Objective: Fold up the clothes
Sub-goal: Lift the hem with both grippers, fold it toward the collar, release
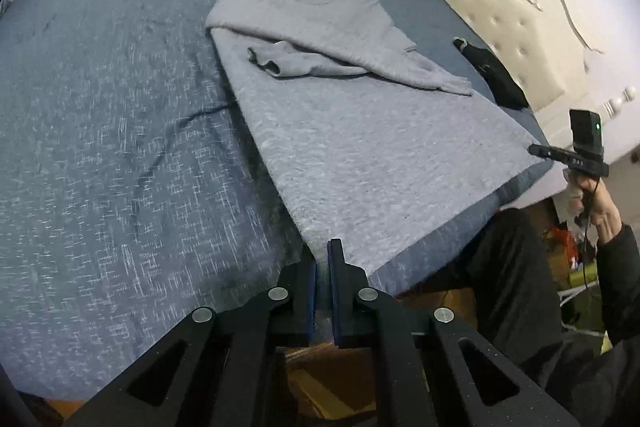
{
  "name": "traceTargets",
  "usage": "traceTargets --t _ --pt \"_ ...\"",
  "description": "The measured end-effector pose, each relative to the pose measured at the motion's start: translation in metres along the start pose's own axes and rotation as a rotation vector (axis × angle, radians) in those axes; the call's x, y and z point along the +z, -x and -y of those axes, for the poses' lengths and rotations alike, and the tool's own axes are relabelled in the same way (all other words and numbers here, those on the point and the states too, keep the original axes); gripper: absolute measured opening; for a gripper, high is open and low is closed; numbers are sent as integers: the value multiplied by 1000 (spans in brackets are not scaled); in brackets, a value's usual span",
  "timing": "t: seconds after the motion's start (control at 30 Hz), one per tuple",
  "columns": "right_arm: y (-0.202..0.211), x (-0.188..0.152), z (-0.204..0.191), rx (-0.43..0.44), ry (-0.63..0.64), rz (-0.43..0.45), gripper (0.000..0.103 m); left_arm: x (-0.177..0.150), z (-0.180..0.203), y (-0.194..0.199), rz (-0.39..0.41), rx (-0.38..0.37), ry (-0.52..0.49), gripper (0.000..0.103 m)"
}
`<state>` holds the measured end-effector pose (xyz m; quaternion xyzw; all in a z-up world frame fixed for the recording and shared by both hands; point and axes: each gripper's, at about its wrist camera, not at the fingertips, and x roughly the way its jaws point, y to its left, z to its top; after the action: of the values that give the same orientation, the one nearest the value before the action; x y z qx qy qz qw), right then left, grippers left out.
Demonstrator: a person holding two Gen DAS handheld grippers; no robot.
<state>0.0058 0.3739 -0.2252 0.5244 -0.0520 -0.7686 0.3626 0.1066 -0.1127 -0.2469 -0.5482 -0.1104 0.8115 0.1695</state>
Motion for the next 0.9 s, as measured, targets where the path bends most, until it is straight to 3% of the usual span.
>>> traceTargets --t 0.33,0.6,0.9 --pt "29 -25 -20 37 54 14 4 -25 22 34 -24 -18 -75 5" --pt "19 0 -12 43 42 30 4 16 24 26 -5 -20 -48 6" --pt "-6 90 16 18 8 58 4 114 -5 14 47 -9 8 6"
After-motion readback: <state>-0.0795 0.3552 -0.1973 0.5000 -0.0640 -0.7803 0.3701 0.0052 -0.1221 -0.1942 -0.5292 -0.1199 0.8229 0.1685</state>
